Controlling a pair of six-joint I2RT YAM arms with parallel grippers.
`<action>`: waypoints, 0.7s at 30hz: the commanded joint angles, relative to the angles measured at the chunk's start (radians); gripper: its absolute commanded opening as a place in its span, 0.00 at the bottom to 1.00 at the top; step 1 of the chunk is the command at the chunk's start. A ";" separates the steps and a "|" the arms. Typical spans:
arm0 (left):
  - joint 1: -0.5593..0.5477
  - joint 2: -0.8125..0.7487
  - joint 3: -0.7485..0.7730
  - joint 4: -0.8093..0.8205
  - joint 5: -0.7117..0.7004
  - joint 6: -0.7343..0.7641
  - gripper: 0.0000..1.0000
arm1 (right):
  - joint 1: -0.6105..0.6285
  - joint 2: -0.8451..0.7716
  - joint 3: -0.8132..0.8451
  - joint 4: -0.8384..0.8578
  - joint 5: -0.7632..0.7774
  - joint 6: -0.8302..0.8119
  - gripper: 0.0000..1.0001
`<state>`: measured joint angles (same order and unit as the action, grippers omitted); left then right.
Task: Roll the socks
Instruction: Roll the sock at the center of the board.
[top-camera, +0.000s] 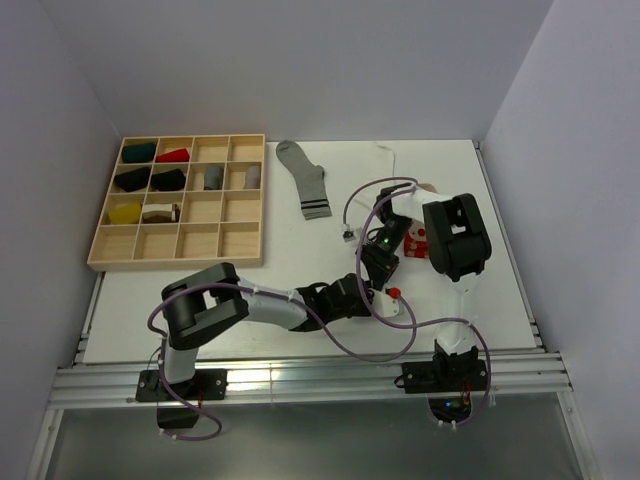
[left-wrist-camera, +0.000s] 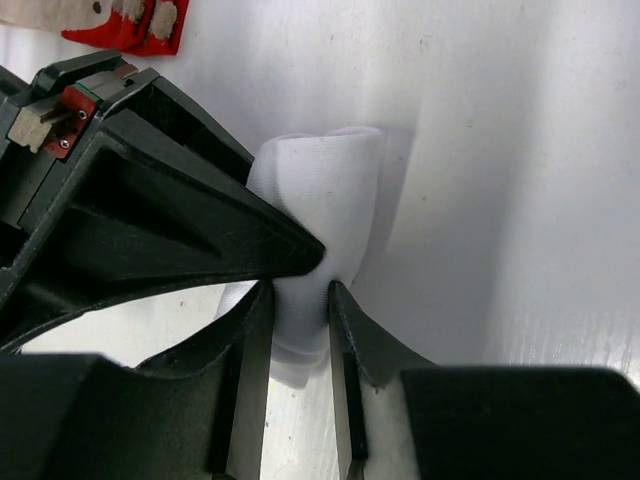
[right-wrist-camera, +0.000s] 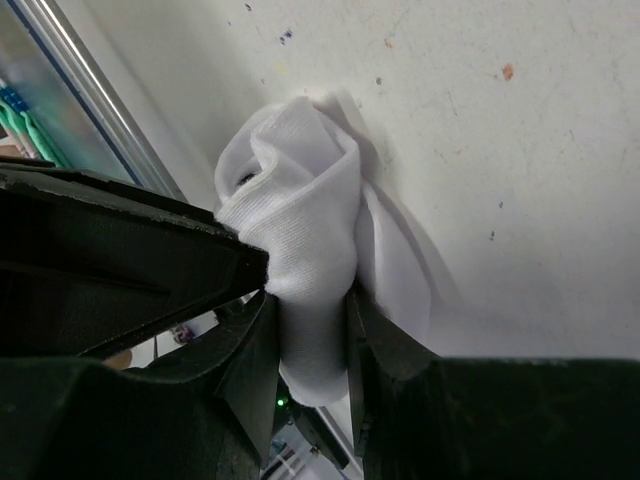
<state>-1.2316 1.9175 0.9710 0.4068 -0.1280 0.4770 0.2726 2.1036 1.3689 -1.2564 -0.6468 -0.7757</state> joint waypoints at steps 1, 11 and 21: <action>-0.006 0.078 0.029 -0.152 0.143 -0.060 0.24 | 0.005 0.021 0.012 0.066 0.036 -0.017 0.34; 0.007 0.109 0.103 -0.279 0.188 -0.098 0.15 | -0.006 -0.045 -0.016 0.111 0.052 0.007 0.46; 0.017 0.087 0.089 -0.231 0.039 -0.089 0.46 | -0.007 -0.022 -0.021 0.127 0.075 0.033 0.29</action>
<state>-1.2163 1.9553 1.0935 0.2535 -0.0879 0.4187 0.2565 2.0815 1.3609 -1.2457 -0.5838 -0.7471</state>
